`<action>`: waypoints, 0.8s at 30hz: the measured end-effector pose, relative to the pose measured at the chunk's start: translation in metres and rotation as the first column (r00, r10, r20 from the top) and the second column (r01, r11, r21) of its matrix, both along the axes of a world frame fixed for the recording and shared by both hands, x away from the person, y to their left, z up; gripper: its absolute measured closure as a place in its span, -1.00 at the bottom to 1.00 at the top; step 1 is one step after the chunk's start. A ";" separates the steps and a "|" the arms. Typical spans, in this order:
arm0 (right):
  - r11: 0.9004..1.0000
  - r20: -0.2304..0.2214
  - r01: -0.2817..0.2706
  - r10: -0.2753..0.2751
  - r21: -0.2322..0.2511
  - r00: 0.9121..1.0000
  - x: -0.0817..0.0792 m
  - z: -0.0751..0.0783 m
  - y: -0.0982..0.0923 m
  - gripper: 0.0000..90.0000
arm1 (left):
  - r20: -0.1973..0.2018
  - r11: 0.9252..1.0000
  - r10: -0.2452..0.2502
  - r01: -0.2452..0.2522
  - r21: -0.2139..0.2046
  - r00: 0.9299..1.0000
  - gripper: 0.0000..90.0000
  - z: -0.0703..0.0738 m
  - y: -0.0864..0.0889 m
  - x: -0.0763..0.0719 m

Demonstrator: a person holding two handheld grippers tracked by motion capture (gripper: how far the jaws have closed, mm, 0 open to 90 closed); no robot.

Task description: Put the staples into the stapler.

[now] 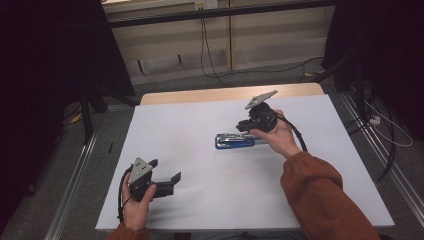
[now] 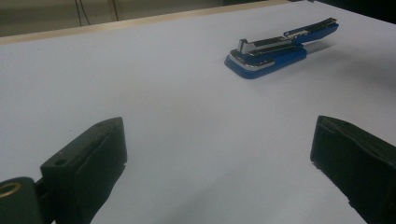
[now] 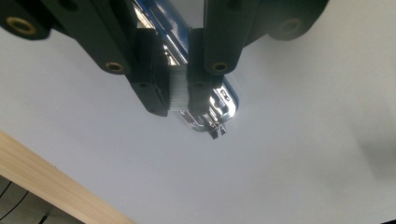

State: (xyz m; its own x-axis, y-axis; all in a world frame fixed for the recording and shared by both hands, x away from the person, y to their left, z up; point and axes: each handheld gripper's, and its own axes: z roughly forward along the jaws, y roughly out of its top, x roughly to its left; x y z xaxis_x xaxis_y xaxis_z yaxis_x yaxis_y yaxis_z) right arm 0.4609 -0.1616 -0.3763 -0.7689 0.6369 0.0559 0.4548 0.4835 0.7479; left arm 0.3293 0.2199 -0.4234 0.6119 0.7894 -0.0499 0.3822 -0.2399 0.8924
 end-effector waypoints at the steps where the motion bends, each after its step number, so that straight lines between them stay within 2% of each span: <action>1: 1.000 0.000 0.000 0.000 0.000 1.000 0.000 0.000 0.000 0.76 | -0.001 1.000 0.001 -0.001 -0.005 1.000 -0.91 0.000 0.000 0.000; 9: 1.000 0.004 0.006 -0.006 -0.010 1.000 0.008 0.001 0.009 0.76 | -0.001 1.000 -0.008 0.008 -0.004 1.000 -0.91 0.000 -0.001 0.000; 15: 1.000 0.009 0.002 -0.002 0.000 1.000 0.013 -0.004 0.014 0.76 | 0.002 1.000 -0.007 0.007 -0.005 1.000 -0.91 -0.001 0.000 0.000; 23: 1.000 0.013 -0.022 0.022 0.012 1.000 0.020 -0.006 0.019 0.76 | 0.001 1.000 -0.006 0.006 -0.004 1.000 -0.91 -0.001 -0.001 0.000; 24: 0.999 0.010 -0.033 0.033 0.002 0.999 0.021 -0.006 0.020 0.76 | -0.001 1.000 -0.003 0.003 0.000 1.000 -0.91 0.000 0.000 0.000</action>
